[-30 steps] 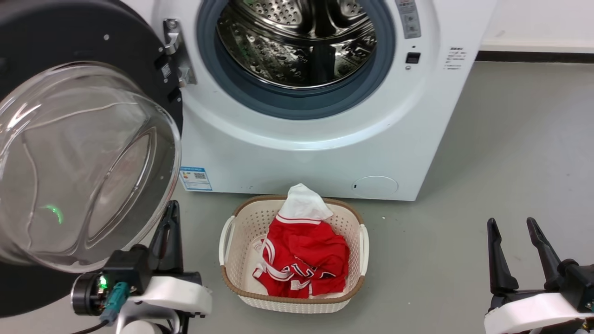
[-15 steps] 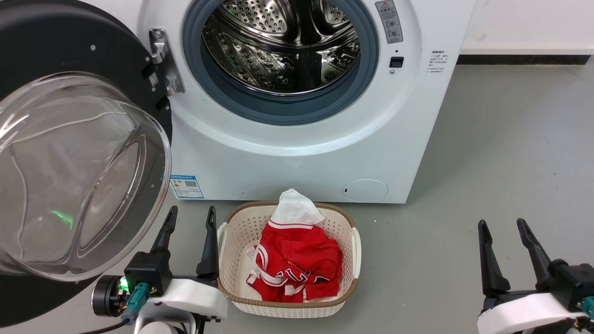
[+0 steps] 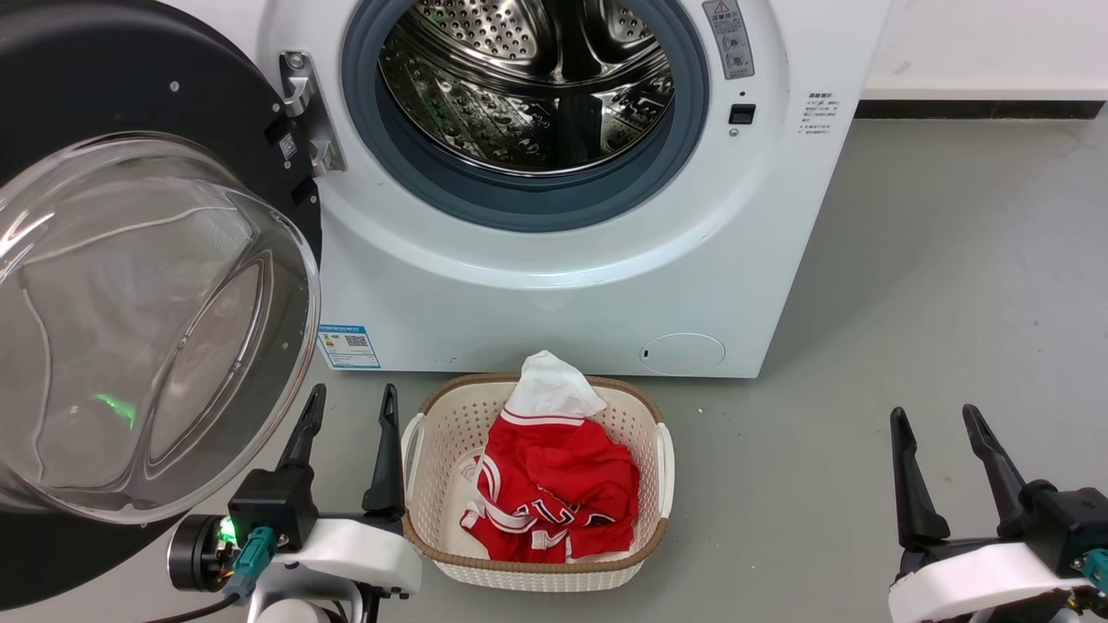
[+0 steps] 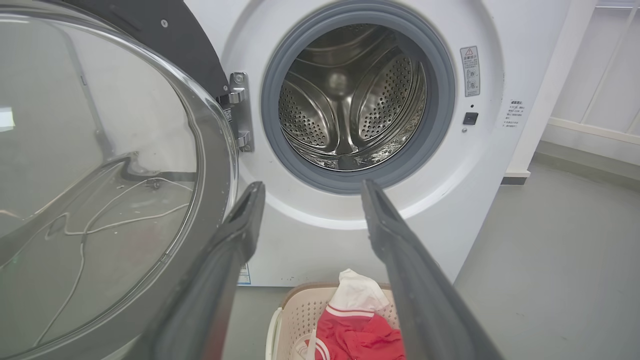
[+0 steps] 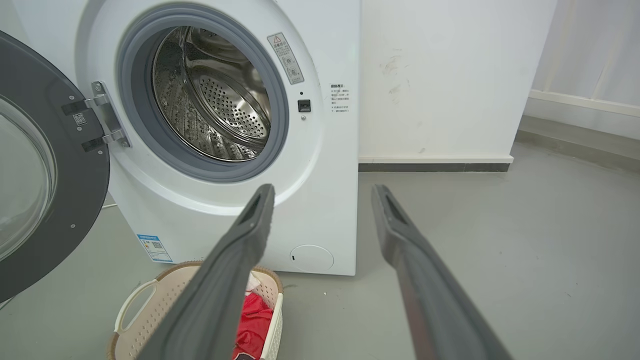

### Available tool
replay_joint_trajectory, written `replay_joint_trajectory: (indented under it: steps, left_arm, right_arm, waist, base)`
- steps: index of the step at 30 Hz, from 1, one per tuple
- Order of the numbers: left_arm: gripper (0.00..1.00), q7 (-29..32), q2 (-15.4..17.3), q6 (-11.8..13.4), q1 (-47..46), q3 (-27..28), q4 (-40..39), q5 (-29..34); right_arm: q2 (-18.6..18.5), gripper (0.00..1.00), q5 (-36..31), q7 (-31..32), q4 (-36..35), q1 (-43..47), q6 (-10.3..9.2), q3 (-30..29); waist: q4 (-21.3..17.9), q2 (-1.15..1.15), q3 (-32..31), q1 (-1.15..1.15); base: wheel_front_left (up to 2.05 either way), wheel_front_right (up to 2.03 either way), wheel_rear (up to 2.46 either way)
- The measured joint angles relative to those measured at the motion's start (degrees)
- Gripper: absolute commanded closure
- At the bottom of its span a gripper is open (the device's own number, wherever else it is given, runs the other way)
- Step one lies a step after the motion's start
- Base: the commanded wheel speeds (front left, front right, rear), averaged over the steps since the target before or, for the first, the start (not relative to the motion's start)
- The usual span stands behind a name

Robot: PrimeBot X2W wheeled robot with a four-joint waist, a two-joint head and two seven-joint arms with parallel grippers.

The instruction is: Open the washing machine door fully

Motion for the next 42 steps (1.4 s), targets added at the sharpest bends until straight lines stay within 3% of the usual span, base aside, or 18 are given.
replay_joint_trajectory:
  steps: [20, 21, 25, 42]
  left_arm:
    - [0.0, -0.14, -0.51, -0.51, 0.03, 0.87, -0.02, 1.63]
    - [1.0, -0.13, -0.54, -0.54, 0.25, 0.77, 0.31, 1.64]
    - [1.0, 0.27, -1.09, -0.67, 1.87, 0.42, 1.96, 0.56]
    - [1.0, 4.46, -2.19, -4.19, 1.74, 4.31, 3.16, -16.56]
  right_arm:
    - [0.01, 0.0, 0.02, -0.33, 0.51, -0.43, 0.0, 0.0]
    - [0.01, 1.0, 0.03, -0.33, 0.87, -0.26, 0.0, 0.05]
    - [0.02, 1.0, 1.32, -0.04, 2.74, 0.82, 0.0, 0.25]
    - [-0.15, 1.0, 20.57, 2.46, 5.68, -0.66, 0.0, 0.21]
  waist:
    - [-0.49, 0.0, 0.43, 0.0]
    - [-0.5, 0.0, 0.43, 0.0]
    - [-0.53, 0.0, 0.41, 0.0]
    - [-0.8, 0.0, 0.18, 0.0]
  base:
    - [0.0, 0.0, 0.0]
    - [0.0, 0.0, 0.0]
    - [0.0, 0.0, 0.0]
    - [0.0, 0.0, 0.0]
